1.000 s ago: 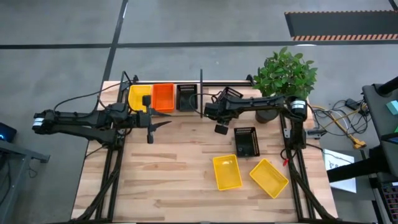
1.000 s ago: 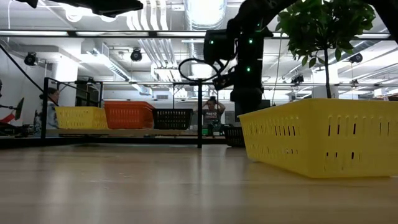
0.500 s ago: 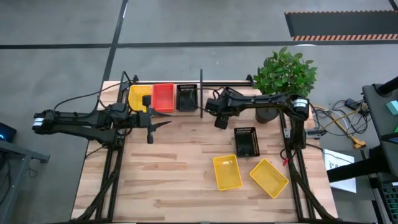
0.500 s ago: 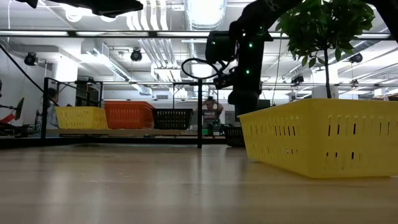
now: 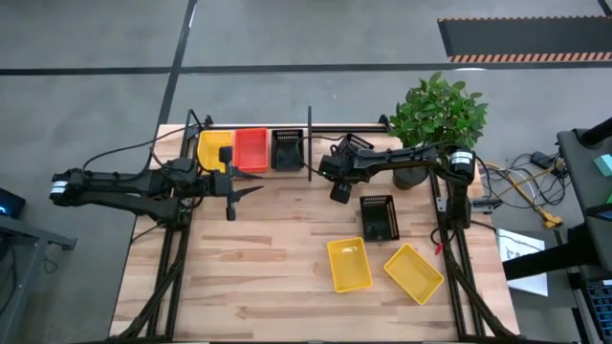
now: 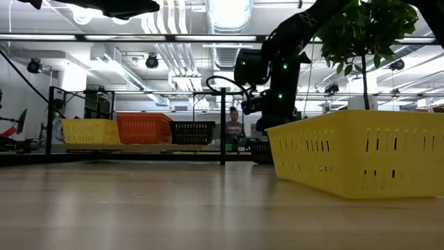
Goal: Stack baskets on shelf by color
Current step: Stack the top black bin on the black bin on the shelf
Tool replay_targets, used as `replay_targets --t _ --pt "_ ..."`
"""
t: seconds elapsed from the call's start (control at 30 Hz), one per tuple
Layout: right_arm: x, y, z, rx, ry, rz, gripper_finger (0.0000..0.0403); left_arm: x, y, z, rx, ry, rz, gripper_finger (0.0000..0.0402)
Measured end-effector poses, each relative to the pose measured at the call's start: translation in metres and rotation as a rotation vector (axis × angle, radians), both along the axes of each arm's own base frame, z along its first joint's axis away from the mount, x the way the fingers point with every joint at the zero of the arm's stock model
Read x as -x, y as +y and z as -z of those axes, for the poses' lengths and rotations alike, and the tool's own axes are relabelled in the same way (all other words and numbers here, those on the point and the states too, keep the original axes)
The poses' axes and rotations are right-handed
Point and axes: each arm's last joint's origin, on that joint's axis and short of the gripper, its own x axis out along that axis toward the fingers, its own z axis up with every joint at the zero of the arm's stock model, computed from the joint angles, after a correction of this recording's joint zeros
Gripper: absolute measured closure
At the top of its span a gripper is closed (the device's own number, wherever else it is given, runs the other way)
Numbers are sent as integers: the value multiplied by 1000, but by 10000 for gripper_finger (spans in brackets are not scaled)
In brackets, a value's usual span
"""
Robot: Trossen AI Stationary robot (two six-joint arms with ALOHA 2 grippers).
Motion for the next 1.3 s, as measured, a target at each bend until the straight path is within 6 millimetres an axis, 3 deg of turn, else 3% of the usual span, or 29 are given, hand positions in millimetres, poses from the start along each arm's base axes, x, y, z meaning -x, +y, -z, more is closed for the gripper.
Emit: replay_targets --t 0.43,0.77,0.93,1.13,1.3 --pt "-1 4 1 -80 -21 2 387 0 0 0 0 0 0 317" --pt "-1 28 -12 -120 96 -51 394 0 0 0 0 0 0 317" --pt "-3 55 -21 -228 151 -200 394 0 0 0 -1 0 0 317" --pt "-14 91 -32 -386 105 -407 394 0 0 0 -1 1 0 317" --pt "-25 119 -51 -416 44 -553 394 0 0 0 -7 -3 1 317"
